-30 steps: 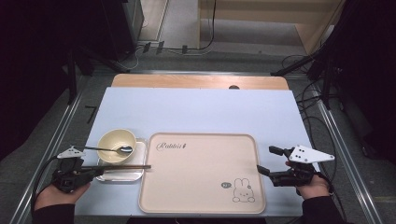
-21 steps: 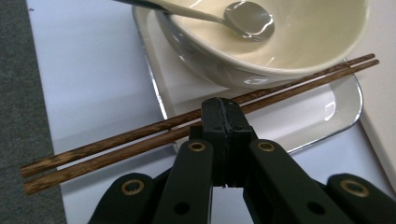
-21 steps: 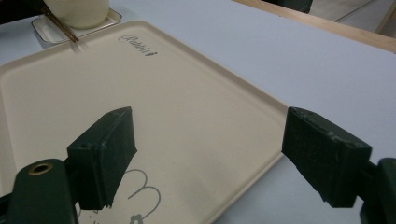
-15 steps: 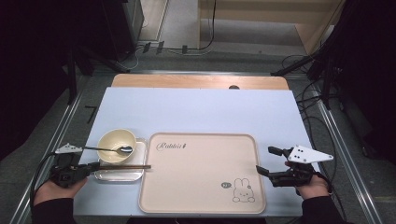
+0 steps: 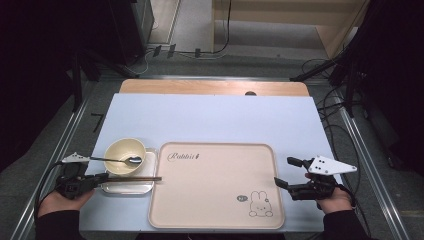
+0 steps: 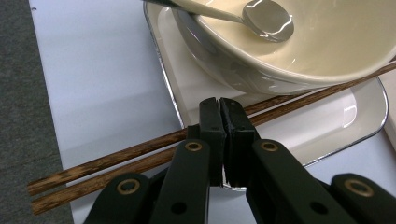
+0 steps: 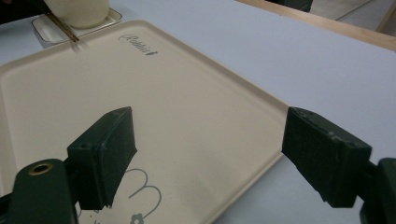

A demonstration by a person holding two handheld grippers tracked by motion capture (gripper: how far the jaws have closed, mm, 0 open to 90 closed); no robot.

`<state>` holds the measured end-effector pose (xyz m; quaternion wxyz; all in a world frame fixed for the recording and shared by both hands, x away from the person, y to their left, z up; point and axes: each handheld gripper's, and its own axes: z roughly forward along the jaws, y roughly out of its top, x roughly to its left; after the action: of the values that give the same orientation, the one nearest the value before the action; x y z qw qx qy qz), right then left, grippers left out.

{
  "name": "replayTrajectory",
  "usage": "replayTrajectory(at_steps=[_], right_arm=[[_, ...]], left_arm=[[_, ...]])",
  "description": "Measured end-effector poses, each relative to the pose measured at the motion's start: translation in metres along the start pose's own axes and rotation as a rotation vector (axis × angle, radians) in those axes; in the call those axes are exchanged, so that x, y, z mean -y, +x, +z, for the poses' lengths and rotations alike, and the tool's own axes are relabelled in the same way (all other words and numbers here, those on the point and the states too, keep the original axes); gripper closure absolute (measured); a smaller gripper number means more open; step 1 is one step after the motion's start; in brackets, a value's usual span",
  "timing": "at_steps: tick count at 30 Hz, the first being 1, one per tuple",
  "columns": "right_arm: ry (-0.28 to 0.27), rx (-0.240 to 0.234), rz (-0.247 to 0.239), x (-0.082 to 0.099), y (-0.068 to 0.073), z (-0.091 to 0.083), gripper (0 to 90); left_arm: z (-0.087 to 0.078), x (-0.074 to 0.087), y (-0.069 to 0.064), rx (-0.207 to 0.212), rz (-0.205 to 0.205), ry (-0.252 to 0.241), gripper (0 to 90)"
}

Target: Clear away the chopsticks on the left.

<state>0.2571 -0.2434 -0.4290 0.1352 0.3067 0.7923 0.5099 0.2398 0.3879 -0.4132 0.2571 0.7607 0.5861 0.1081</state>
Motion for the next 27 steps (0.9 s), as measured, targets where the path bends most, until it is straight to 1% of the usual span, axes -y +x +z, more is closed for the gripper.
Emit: replayTrajectory(at_steps=[3, 9, 20, 23, 25, 27], right_arm=[[0.000, -0.001, 0.004, 0.0000, -0.0001, 0.0001, 17.7], [0.001, 0.003, 0.007, 0.0000, -0.0005, -0.0001, 17.7], [-0.006, 0.002, 0.013, -0.0001, -0.0006, -0.0009, 17.8], [-0.006, 0.011, 0.008, -0.0003, -0.0006, -0.0009, 17.8], [-0.013, 0.022, 0.017, -0.0005, -0.0014, -0.0026, 18.0], [-0.016, 0.025, 0.019, -0.0004, -0.0018, -0.0029, 18.1]], left_arm=[[0.0005, -0.0010, -0.0001, -0.006, 0.005, 0.003, 89.9], [0.0029, -0.0022, -0.0016, -0.001, 0.020, 0.012, 90.0], [0.0026, -0.0010, -0.0020, -0.002, 0.022, 0.020, 90.0], [0.0016, -0.0011, -0.0011, -0.006, 0.019, 0.015, 89.6], [-0.0004, -0.0005, -0.0006, -0.012, 0.020, -0.001, 86.4], [-0.0018, -0.0002, -0.0008, -0.011, 0.021, -0.002, 85.4]])
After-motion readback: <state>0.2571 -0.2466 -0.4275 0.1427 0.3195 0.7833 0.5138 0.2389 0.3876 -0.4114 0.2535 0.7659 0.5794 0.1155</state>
